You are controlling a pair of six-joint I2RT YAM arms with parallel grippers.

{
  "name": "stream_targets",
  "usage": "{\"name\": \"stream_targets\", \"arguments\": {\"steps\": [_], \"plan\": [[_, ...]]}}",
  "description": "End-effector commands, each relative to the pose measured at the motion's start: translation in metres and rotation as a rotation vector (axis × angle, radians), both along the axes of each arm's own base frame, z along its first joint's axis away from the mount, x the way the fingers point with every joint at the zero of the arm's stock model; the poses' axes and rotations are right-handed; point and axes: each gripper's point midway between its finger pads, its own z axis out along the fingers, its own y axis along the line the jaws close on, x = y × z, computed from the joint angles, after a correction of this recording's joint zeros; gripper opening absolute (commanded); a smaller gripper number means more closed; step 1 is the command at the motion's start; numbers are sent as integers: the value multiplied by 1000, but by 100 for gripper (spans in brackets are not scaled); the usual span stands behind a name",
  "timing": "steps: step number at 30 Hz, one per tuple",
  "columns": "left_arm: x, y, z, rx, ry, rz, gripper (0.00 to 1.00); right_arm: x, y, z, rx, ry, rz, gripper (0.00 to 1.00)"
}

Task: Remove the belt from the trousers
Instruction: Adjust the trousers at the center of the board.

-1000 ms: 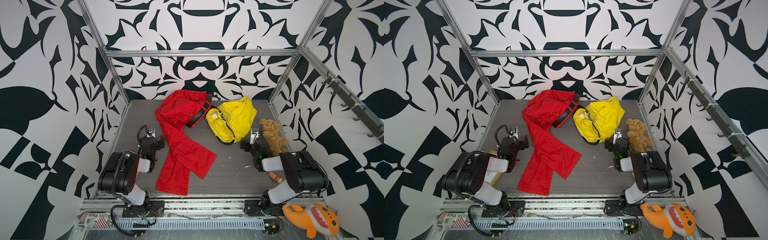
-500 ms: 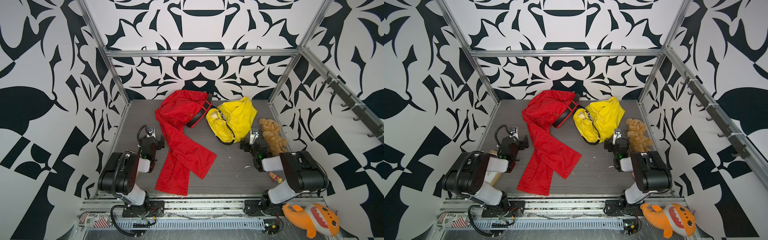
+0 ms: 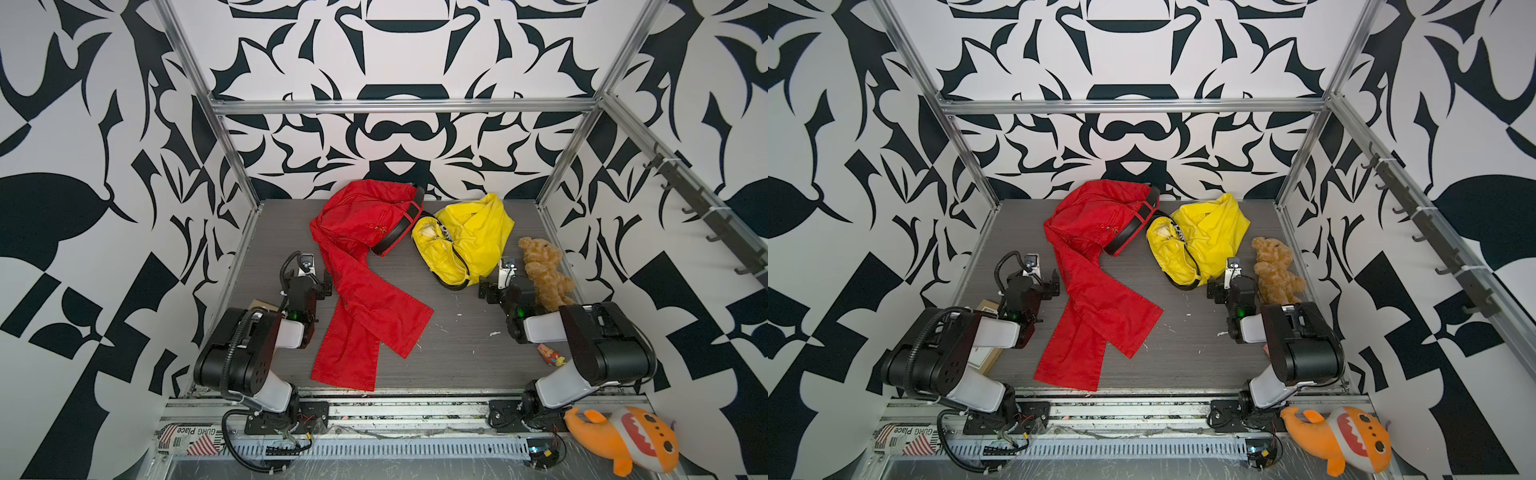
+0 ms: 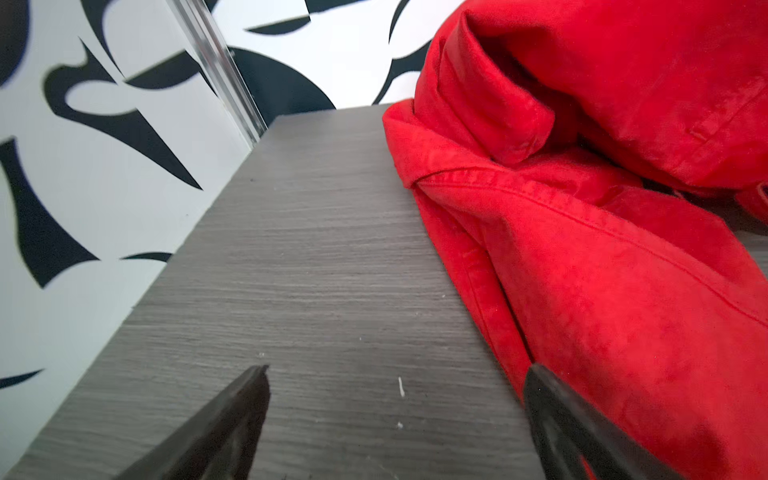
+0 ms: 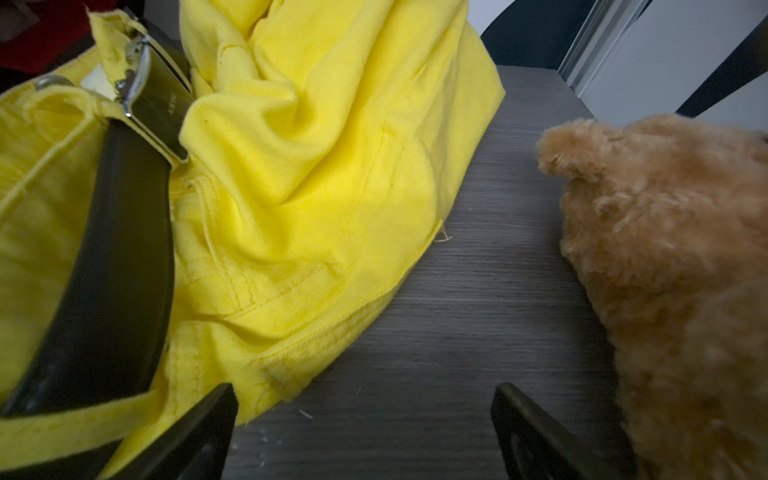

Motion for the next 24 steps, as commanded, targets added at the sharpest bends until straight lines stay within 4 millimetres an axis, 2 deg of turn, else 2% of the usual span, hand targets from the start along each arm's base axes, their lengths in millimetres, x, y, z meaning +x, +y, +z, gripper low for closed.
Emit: {"name": "stream_targets", "arguments": {"steps": [1, 5, 7, 11, 13, 16, 19, 24], "plan": [[8, -19, 48, 80, -26, -48, 99, 7, 7, 22, 0, -79, 43, 99], [7, -62, 95, -7, 14, -236, 99, -1, 11, 50, 19, -33, 50, 99], [9, -93, 108, -45, 72, -320, 99, -6, 5, 71, 57, 0, -22, 99], [18, -165, 88, -4, 241, -454, 99, -22, 11, 97, 117, 26, -69, 99], [24, -202, 72, 33, 329, -512, 99, -31, 14, 100, 136, 84, -82, 99], [36, -245, 53, 116, 370, -554, 99, -40, 20, 102, 146, 146, -97, 99], [49, -271, 37, 167, 396, -554, 99, -46, 30, 103, 149, 180, -84, 99], [79, -281, 22, 230, 357, -458, 99, -50, 38, 106, 109, 181, -87, 99]]}}
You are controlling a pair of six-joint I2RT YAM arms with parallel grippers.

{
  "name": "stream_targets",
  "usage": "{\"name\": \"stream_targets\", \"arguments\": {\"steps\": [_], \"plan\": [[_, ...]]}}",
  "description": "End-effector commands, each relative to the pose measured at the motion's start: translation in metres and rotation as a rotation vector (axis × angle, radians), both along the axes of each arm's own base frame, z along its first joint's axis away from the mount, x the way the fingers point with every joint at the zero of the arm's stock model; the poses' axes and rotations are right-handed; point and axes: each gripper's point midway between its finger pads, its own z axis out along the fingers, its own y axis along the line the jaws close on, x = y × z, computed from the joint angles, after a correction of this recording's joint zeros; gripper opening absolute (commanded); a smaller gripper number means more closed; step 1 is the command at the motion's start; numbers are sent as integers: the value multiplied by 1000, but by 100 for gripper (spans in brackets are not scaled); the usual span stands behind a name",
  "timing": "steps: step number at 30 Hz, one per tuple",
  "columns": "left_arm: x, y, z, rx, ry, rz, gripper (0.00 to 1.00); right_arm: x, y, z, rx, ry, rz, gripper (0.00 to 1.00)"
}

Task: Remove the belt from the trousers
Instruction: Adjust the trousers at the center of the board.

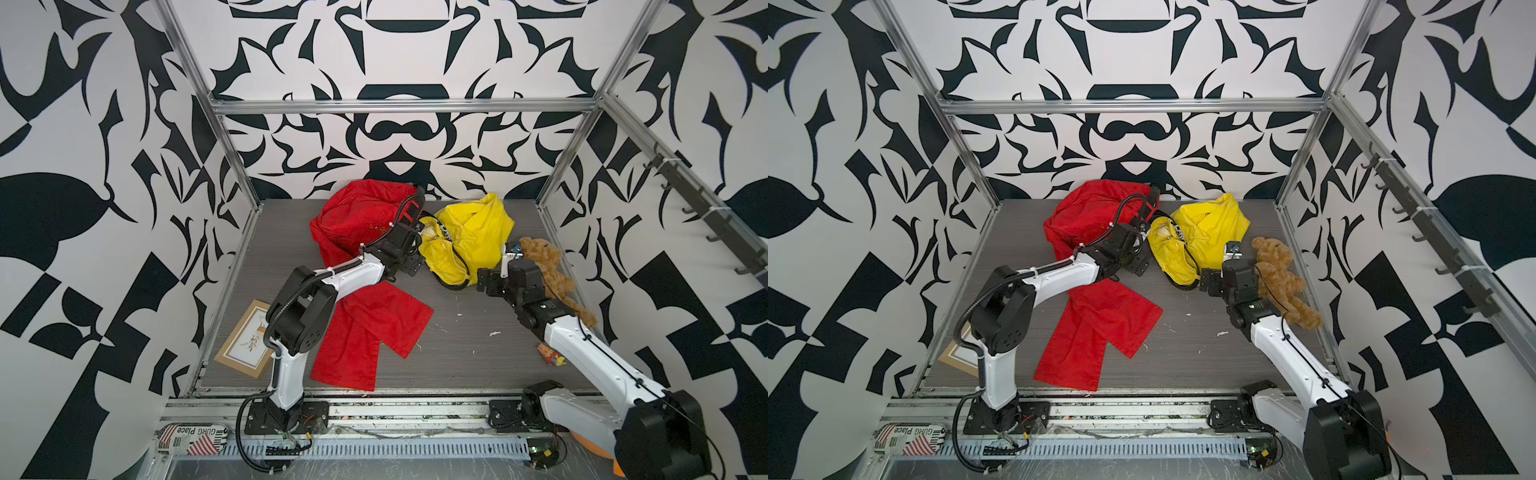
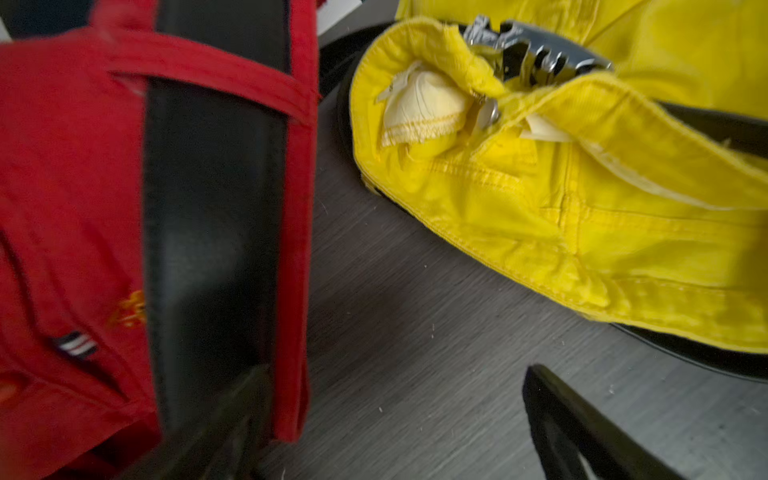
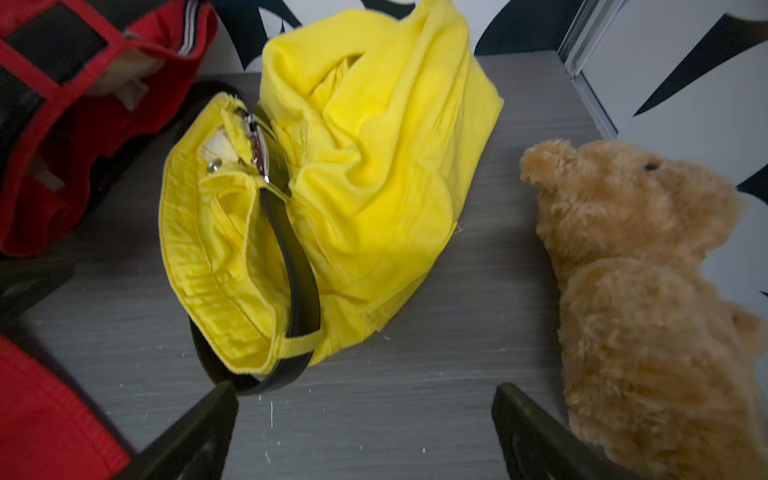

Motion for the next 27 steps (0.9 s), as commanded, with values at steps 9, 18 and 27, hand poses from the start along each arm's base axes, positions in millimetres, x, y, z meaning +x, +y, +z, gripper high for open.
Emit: {"name": "stream_targets", "arguments": {"steps": [9, 18, 27], "plan": [[85, 35, 15, 258, -303, 266, 100, 6, 10, 16, 0, -24, -3, 99], [92, 56, 59, 215, -456, 273, 100, 13, 26, 15, 39, -26, 36, 99], [63, 67, 84, 87, -449, 264, 100, 12, 28, 25, 57, -43, 38, 99]]}}
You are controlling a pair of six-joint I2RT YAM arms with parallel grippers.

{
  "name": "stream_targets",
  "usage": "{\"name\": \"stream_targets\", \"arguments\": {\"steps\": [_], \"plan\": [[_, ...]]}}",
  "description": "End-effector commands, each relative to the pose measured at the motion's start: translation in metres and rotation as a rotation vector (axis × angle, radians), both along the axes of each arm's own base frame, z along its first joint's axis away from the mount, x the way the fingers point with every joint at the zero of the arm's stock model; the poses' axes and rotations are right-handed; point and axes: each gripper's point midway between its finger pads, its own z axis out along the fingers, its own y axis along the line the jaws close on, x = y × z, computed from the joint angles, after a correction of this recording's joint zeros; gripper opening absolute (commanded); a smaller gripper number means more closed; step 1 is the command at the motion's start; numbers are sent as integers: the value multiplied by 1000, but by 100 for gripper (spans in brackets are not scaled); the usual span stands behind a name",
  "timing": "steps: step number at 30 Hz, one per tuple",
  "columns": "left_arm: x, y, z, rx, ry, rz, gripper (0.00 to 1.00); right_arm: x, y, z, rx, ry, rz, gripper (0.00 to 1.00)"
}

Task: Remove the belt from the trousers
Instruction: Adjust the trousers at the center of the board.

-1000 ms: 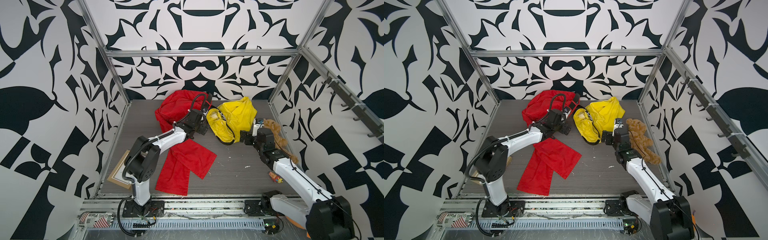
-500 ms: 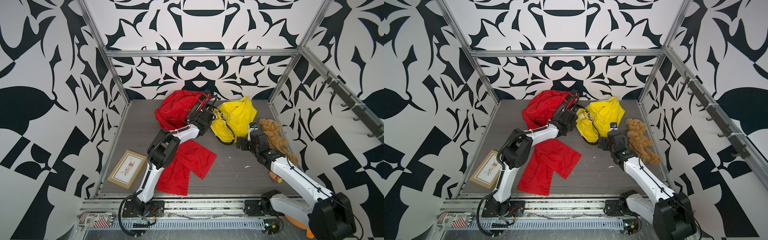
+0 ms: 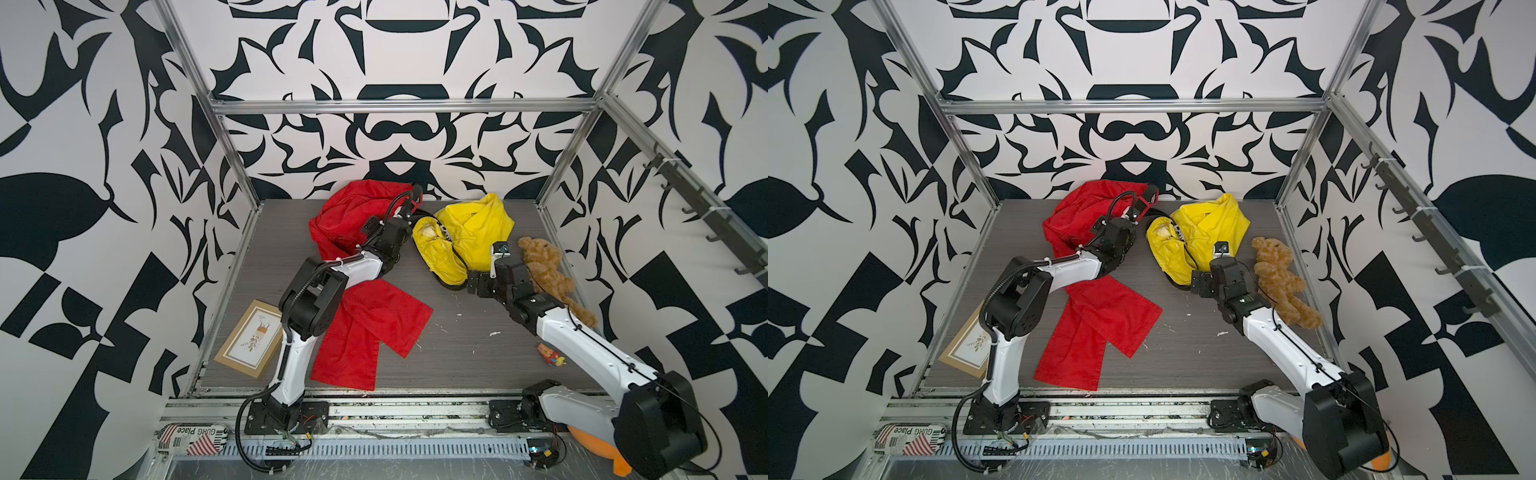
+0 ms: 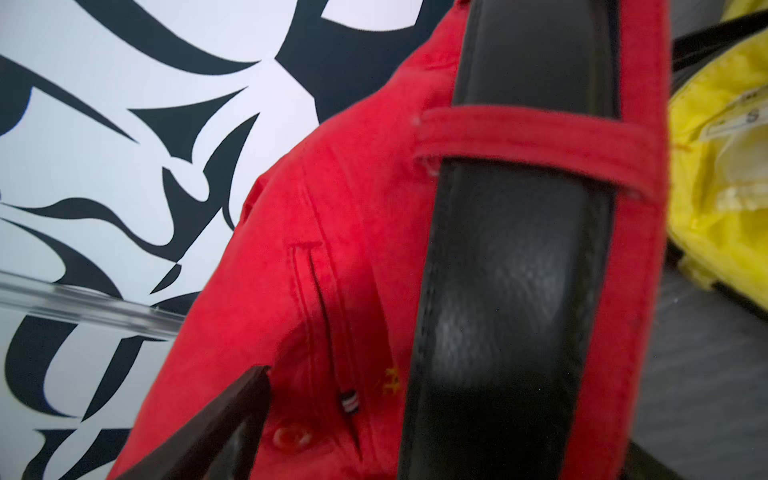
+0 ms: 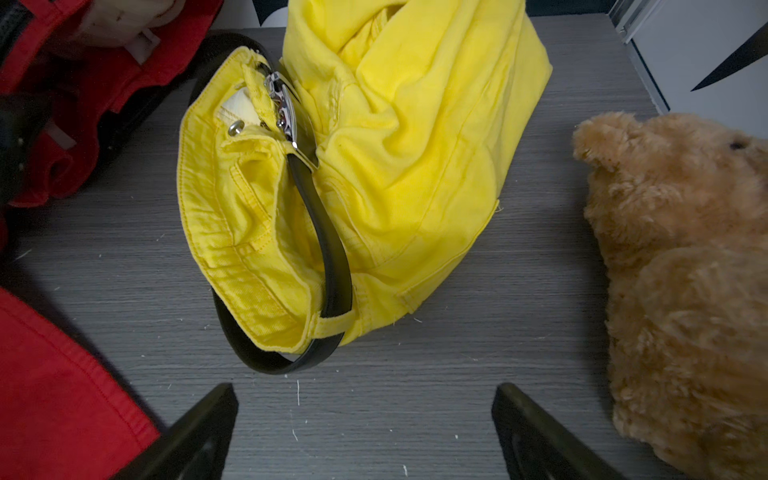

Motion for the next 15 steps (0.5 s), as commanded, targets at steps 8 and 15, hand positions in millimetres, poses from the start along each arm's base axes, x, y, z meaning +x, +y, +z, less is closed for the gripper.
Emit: {"name": "stream_targets", "arguments": {"steps": [8, 15], "plan": [[-2, -36, 12, -81, -25, -103, 99, 7, 6, 32, 59, -97, -9, 99], [23, -32, 10, -25, -71, -32, 68, 4, 4, 27, 60, -91, -11, 99]]}}
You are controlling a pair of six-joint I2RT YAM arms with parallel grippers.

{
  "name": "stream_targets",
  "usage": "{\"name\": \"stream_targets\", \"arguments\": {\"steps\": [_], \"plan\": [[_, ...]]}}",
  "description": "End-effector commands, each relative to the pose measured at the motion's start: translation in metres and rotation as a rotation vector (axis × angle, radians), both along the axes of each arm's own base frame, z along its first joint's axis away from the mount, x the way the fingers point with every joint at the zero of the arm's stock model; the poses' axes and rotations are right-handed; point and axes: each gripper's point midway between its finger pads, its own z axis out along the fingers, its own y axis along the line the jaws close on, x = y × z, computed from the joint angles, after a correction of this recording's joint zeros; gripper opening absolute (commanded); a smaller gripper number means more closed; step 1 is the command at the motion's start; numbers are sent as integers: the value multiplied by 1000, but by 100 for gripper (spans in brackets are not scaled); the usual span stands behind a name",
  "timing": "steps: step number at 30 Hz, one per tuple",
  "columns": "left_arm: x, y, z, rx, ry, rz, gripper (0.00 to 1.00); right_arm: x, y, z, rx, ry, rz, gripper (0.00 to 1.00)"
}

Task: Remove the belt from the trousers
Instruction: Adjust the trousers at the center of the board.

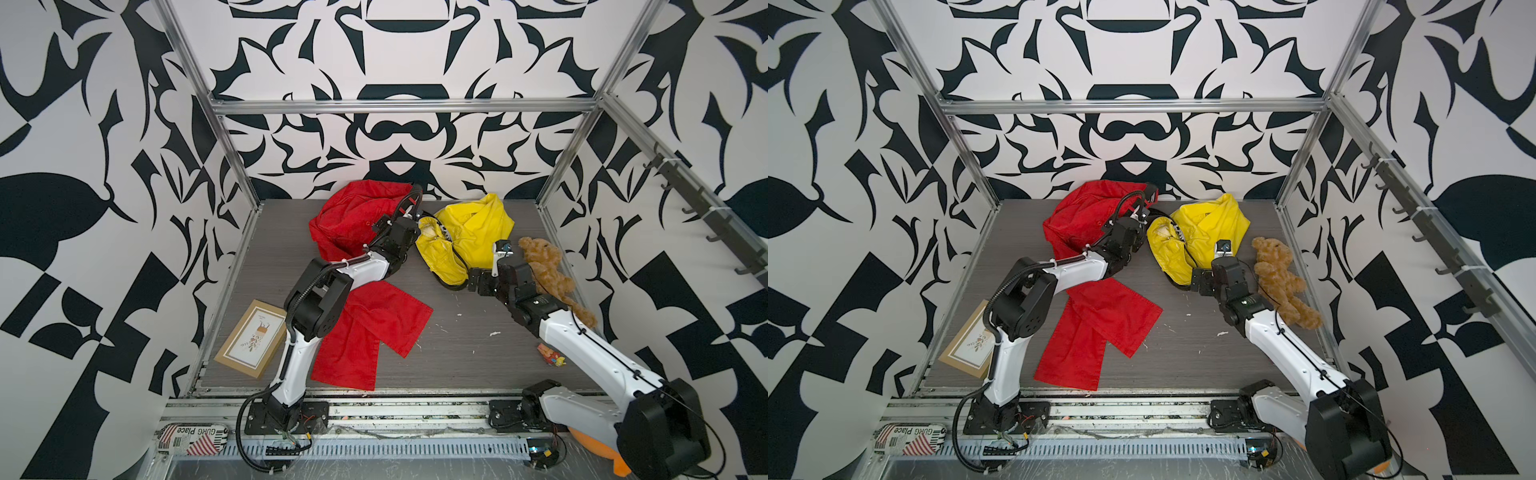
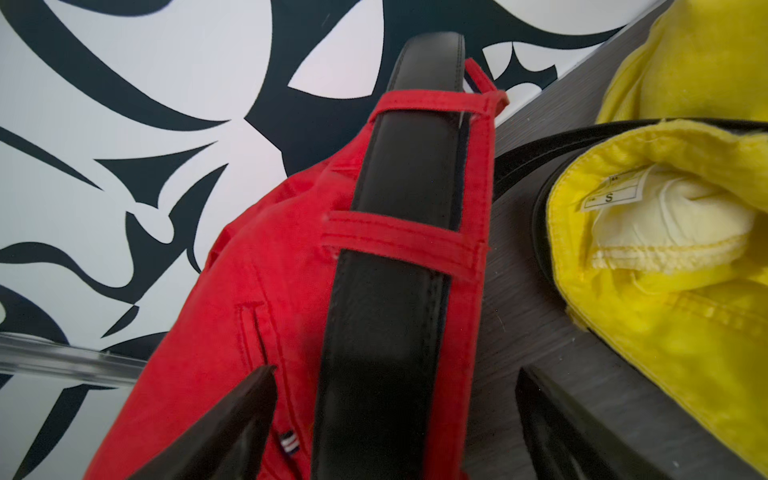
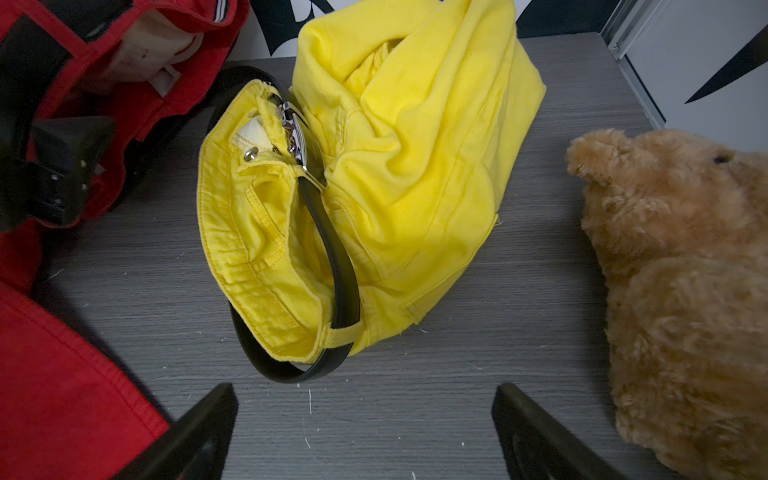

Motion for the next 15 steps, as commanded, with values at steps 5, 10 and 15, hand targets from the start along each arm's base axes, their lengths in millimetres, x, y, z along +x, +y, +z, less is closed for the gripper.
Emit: {"name": "stream_targets", "arguments": {"steps": [5, 10, 15], "plan": [[12, 43, 47, 2, -90, 102, 14, 5, 22, 9, 92, -38, 70, 99], [-12, 58, 102, -56, -124, 55, 0, 23, 55, 2, 151, -26, 163, 99], [-56, 60, 148, -133, -101, -36, 0, 56, 117, 11, 201, -43, 306, 99]]}}
